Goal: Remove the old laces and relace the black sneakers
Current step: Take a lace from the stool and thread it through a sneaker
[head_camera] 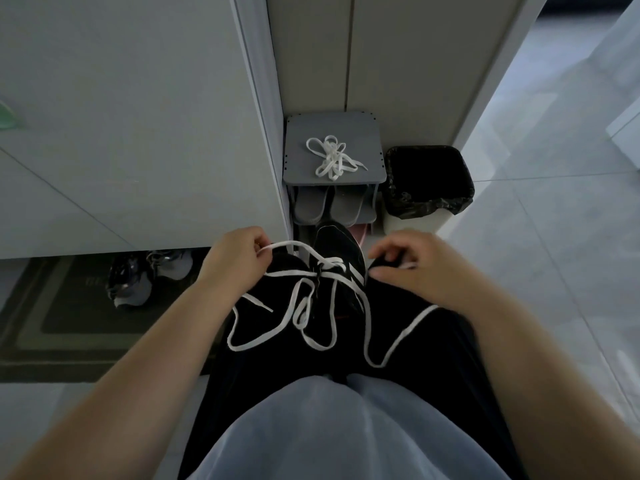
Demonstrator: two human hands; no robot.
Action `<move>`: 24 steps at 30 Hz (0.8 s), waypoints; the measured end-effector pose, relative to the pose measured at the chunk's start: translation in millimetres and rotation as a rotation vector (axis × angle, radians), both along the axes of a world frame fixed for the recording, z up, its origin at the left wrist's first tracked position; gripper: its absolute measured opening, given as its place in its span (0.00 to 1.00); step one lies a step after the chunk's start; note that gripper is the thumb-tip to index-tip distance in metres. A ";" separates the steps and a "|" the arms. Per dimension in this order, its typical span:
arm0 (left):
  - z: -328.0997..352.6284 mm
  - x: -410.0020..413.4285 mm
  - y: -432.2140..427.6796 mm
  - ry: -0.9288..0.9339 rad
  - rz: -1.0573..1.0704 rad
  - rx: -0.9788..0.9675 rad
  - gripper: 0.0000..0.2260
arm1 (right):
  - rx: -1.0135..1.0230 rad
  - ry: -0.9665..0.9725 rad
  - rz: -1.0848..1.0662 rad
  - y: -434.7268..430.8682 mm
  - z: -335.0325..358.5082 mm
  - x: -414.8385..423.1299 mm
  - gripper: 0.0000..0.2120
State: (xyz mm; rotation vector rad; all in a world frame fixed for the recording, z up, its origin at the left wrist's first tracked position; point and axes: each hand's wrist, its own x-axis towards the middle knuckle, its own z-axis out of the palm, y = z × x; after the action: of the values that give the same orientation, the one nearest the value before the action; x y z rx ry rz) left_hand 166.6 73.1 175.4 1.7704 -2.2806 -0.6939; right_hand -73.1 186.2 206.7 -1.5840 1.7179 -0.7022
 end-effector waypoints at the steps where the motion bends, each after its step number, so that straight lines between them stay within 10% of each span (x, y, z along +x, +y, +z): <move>1: -1.3 1.3 1.4 0.012 0.005 -0.005 0.03 | 0.032 0.045 0.010 -8.7 -9.1 14.3 0.04; 9: -2.8 0.2 12.2 0.136 0.021 -0.017 0.03 | 0.167 0.306 -0.048 -36.9 -53.4 60.4 0.08; 20: -24.5 -24.3 13.9 -0.066 -0.169 0.014 0.04 | 0.105 -0.748 -0.431 28.9 12.1 -36.1 0.07; 24: -28.1 -36.7 20.8 -0.050 -0.225 -0.020 0.10 | -0.015 -0.843 -0.276 45.9 30.5 -52.3 0.19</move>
State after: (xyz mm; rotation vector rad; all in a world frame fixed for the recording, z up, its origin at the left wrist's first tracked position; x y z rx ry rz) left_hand 129.9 93.8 147.3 1.5542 -2.5369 -0.6676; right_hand -125.4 232.1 237.2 -0.8437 1.2757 -1.2918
